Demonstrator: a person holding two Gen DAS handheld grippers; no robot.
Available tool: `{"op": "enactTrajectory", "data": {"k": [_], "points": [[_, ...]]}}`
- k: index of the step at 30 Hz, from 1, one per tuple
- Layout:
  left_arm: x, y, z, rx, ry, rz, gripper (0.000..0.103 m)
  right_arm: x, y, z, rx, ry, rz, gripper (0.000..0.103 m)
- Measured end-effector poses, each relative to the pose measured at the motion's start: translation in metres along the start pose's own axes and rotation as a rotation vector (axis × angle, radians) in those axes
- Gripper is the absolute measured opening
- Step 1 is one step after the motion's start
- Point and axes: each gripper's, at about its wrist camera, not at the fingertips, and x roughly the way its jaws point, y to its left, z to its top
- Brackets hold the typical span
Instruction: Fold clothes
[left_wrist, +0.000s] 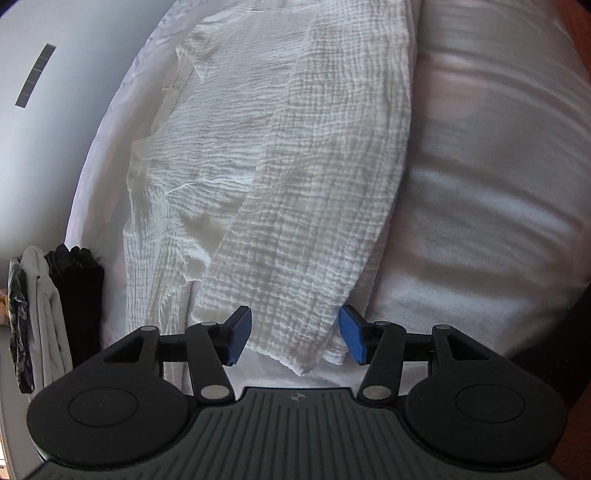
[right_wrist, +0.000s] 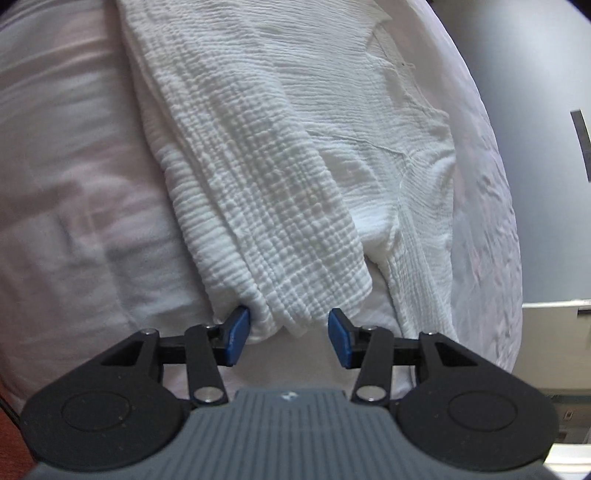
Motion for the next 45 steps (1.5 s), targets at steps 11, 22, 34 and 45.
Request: {"op": "enactTrajectory", "data": {"k": [11, 22, 34, 45], "points": [[0.016, 0.002, -0.002, -0.021, -0.015, -0.078, 0.033, 0.025, -0.019, 0.001, 0.042, -0.007, 0.065, 0.019], [-0.066, 0.057, -0.012, -0.327, -0.076, -0.068, 0.007, -0.068, -0.062, -0.008, 0.256, -0.096, -0.004, 0.000], [-0.128, 0.067, -0.002, -0.453, -0.125, 0.058, 0.007, -0.134, -0.017, -0.020, 0.266, -0.157, -0.036, 0.008], [-0.131, 0.078, 0.010, -0.498, -0.121, 0.080, 0.007, -0.059, -0.003, 0.023, 0.173, -0.143, 0.082, 0.037]]}}
